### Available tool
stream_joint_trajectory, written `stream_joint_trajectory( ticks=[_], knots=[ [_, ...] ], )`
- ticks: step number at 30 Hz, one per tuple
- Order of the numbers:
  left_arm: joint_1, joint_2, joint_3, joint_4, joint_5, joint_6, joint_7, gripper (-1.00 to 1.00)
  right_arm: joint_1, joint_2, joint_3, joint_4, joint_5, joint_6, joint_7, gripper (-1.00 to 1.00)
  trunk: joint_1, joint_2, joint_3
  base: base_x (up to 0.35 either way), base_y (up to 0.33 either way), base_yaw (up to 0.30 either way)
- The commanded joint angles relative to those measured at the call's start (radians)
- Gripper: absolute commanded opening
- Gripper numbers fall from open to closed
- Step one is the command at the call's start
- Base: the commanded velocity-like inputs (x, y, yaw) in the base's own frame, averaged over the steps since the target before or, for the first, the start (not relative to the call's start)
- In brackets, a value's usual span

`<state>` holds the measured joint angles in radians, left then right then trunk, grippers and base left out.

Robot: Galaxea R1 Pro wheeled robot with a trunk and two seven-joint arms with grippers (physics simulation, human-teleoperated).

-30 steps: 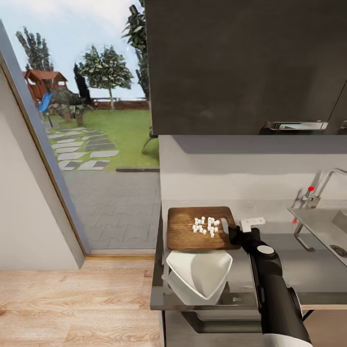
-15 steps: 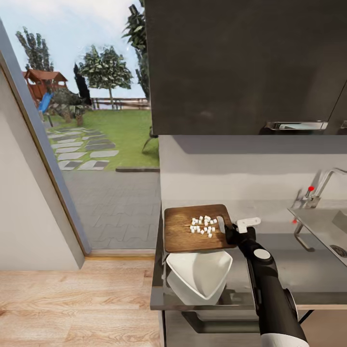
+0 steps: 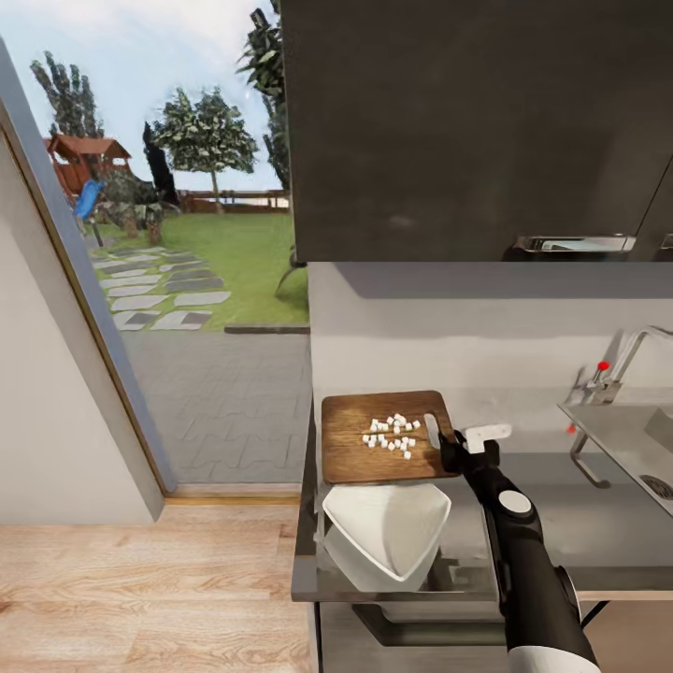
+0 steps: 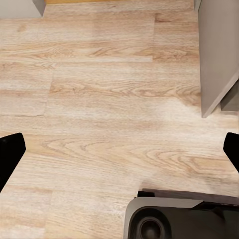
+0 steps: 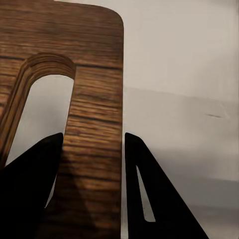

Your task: In the kitchen, take the Vidalia onion out of the sink, dice it on the chopping board with the paring knife, put the diced onion into the bowl on the countertop, then place both the paring knife and the chopping board into the sink.

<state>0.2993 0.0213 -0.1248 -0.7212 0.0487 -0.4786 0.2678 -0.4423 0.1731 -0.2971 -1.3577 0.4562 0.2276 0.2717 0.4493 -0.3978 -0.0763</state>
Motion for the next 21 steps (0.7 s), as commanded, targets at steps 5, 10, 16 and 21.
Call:
stream_joint_trajectory(
  ticks=[5,10,16,21],
  knots=[
    [0.000,0.001,-0.007,-0.001,0.005,-0.001,0.008,1.00,-0.001,0.001,-0.004,0.014,0.006,-0.001,0.009,-1.00,0.001,-0.002,-0.002,0.000,0.000,0.000],
    [0.000,0.002,-0.007,-0.001,0.005,-0.001,0.008,1.00,-0.001,0.001,-0.010,0.063,0.006,-0.110,0.008,-1.00,0.001,-0.002,-0.002,0.000,0.000,0.000],
    [0.000,0.002,-0.007,-0.001,0.005,-0.002,0.008,1.00,-0.001,0.001,-0.014,0.079,0.004,-0.154,0.009,-1.00,0.001,-0.002,-0.002,0.000,0.000,0.000],
    [0.000,0.001,-0.007,-0.001,0.005,-0.002,0.008,1.00,-0.001,0.001,-0.015,0.092,-0.019,-0.186,0.014,-1.00,0.001,-0.002,-0.002,0.000,0.000,0.000]
  ],
)
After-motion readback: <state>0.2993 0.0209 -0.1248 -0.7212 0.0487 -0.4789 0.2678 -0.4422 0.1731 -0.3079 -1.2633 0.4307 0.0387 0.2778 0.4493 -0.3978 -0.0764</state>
